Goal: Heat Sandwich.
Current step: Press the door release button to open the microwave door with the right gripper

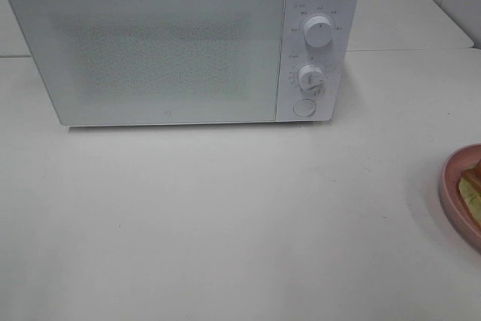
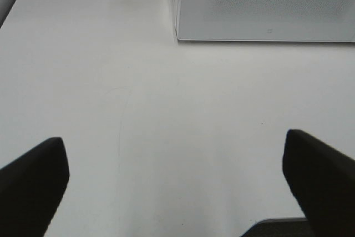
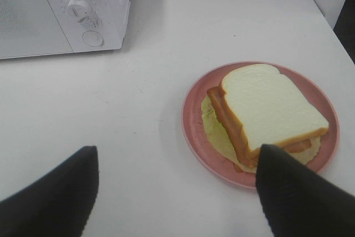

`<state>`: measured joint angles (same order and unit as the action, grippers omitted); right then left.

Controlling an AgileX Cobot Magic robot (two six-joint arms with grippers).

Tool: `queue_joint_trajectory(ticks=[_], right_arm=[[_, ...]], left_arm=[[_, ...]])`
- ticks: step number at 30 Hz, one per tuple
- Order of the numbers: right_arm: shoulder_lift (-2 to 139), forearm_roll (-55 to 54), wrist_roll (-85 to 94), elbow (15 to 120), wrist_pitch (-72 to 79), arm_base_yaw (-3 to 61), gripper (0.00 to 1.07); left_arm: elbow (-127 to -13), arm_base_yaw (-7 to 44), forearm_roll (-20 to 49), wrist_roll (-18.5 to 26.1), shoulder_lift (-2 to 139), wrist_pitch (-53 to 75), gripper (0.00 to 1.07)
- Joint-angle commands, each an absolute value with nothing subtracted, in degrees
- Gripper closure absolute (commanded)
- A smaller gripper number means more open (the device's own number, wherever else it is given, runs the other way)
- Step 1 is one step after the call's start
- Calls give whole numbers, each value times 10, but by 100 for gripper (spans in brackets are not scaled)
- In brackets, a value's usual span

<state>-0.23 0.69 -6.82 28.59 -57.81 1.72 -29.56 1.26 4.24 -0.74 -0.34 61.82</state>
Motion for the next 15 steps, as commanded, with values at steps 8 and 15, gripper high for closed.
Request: queue_joint_trajectory(ticks=[8,15], right_arm=[[-18,8,-71,285,-569,14,32],[-18,8,-71,285,-569,14,32]], left_arm=[[-295,16,48,-7,-18,612,7],[-295,16,48,-7,-18,612,7]])
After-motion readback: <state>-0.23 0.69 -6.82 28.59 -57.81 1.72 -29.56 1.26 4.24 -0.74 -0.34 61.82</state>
